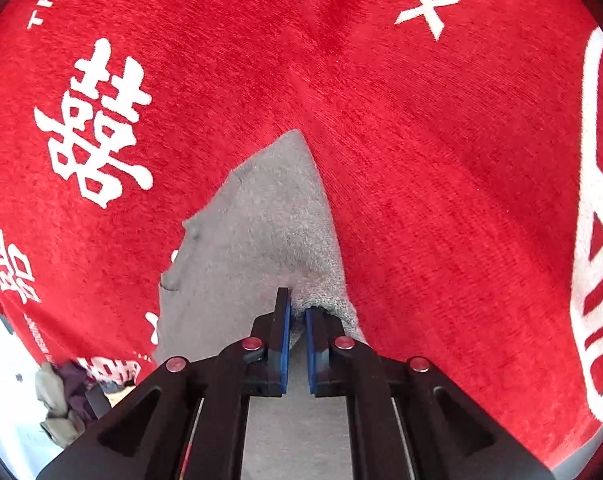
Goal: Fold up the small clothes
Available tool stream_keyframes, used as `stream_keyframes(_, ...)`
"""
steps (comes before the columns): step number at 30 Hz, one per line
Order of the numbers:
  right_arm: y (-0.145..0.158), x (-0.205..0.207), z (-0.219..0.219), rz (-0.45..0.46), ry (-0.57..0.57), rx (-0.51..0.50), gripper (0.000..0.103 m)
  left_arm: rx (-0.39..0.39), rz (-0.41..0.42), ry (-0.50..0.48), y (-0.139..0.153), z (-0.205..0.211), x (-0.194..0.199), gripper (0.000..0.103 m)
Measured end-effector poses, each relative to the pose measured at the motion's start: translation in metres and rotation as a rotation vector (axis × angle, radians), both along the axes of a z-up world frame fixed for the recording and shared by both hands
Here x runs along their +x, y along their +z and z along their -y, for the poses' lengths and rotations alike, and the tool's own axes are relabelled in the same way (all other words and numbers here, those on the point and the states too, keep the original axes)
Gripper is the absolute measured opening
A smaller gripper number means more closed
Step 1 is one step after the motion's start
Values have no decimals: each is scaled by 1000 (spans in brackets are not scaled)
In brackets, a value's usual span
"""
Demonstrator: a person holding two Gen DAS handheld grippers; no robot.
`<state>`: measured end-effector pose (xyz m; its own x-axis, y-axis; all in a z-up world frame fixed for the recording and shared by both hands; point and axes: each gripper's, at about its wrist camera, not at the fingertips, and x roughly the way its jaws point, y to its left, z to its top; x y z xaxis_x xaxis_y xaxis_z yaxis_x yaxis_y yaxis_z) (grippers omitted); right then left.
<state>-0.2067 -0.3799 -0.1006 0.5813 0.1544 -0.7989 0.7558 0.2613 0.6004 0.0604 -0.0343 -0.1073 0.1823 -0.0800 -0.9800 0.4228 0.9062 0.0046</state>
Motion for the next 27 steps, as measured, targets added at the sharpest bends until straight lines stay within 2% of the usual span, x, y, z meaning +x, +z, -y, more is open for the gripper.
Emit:
stream_keyframes(3,-20,-4,3,-61,50,-10,7,-1,13,8,0,0,-3,96)
stream_keyframes(6,-21,-13,3,-29,42,-1,6,-3,10,5,1,-1,-5,96)
stream_keyframes(8,-20,-13,2,-31,46,5,10,-5,7,-6,1,-1,-6,96)
stream_keyframes(12,-12,-10,1,-93,78,-5,12,0,-15,-3,4,-3,-6,96)
stream_keyframes(15,-2,-9,-2,-167,125,-56,15,8,-22,-3,8,-5,-8,96)
stream_keyframes(16,1,-10,-3,-198,139,-80,21,11,-21,-5,8,-6,-9,96)
stream_keyframes(18,9,-11,-4,-256,166,-126,23,20,-20,-9,10,-8,-11,96)
stream_keyframes(25,29,-13,-18,-283,267,-162,23,55,-29,-49,19,-5,-24,96)
stream_keyframes(27,32,-10,-24,-280,304,-161,26,65,-45,-62,22,-3,-29,96)
